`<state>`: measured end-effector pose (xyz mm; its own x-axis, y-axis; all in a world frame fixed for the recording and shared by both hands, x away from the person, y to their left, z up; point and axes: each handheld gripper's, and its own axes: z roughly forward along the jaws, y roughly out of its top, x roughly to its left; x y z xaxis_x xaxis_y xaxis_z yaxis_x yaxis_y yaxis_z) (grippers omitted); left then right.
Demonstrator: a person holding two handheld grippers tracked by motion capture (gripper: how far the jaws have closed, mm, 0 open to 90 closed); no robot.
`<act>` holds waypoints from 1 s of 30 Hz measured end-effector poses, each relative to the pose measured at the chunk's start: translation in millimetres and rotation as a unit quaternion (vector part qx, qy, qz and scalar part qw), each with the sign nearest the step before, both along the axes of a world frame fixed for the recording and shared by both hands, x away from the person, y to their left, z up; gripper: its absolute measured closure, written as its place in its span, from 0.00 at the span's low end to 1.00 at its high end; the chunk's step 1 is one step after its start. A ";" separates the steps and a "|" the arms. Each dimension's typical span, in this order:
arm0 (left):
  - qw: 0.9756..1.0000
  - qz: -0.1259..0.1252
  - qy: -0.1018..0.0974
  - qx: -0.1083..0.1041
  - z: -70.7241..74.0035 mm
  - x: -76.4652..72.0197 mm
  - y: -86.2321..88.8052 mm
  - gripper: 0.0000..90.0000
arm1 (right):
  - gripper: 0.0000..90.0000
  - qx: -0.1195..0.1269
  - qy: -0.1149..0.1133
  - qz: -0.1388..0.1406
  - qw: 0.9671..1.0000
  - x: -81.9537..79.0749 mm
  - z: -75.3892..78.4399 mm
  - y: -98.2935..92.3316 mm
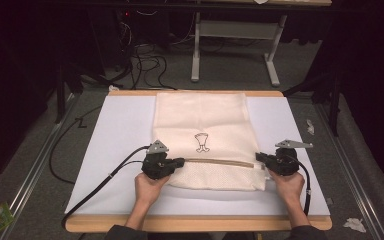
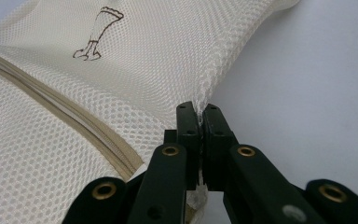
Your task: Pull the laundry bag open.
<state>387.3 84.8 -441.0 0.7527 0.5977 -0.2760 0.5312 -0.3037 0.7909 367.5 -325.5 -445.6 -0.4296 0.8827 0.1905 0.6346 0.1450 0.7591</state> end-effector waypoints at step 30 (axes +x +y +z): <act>1.000 0.015 0.007 -0.004 -0.6 1.3 13.5 0.97 | 0.98 0.004 -0.002 -0.007 1.000 -1.5 -1.0 -6.4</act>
